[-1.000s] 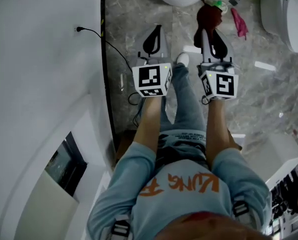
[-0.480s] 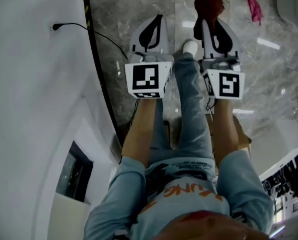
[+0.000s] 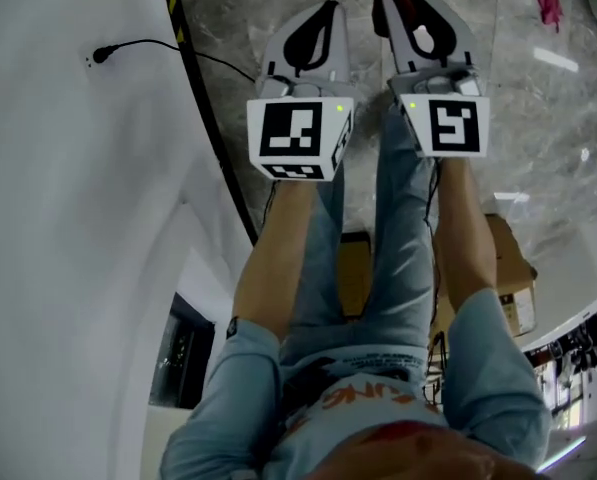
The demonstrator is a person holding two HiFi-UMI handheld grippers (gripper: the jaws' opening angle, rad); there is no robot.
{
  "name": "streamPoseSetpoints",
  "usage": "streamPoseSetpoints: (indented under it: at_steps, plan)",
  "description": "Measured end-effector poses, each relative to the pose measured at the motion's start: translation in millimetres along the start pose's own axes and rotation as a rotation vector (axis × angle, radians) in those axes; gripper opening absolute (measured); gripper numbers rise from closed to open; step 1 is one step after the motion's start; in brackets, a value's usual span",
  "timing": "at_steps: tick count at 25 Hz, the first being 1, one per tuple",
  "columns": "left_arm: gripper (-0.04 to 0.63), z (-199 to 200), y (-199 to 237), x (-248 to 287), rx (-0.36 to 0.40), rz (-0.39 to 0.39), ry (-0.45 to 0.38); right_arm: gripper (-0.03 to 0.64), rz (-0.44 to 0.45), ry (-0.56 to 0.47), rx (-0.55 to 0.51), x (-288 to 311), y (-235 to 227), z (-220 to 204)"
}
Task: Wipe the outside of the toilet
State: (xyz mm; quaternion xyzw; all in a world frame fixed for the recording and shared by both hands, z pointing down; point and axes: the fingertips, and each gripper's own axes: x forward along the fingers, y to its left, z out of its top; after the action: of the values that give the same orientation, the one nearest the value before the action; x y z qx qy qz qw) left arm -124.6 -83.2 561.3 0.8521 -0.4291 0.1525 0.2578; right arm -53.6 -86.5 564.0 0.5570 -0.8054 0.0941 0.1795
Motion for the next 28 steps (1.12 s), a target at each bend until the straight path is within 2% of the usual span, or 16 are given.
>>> streamPoseSetpoints:
  at_steps: [5,9,13,28]
  plan:
    - [-0.005,-17.3,31.4,5.4,-0.011,0.010,0.023,0.061,-0.028,-0.020,0.082,48.1,6.3,-17.8]
    - [-0.005,-23.5,55.4,21.0,-0.040,0.027,0.035,0.060,-0.003,0.005,0.050,83.0,14.3,-23.8]
    - [-0.005,-24.7,70.8,33.1,-0.033,0.019,0.053,0.061,0.013,0.019,0.054,110.7,14.8,-31.9]
    - [-0.005,-40.3,85.1,85.5,-0.051,0.046,0.137,0.061,-0.047,0.121,0.067,193.0,-41.6,-75.8]
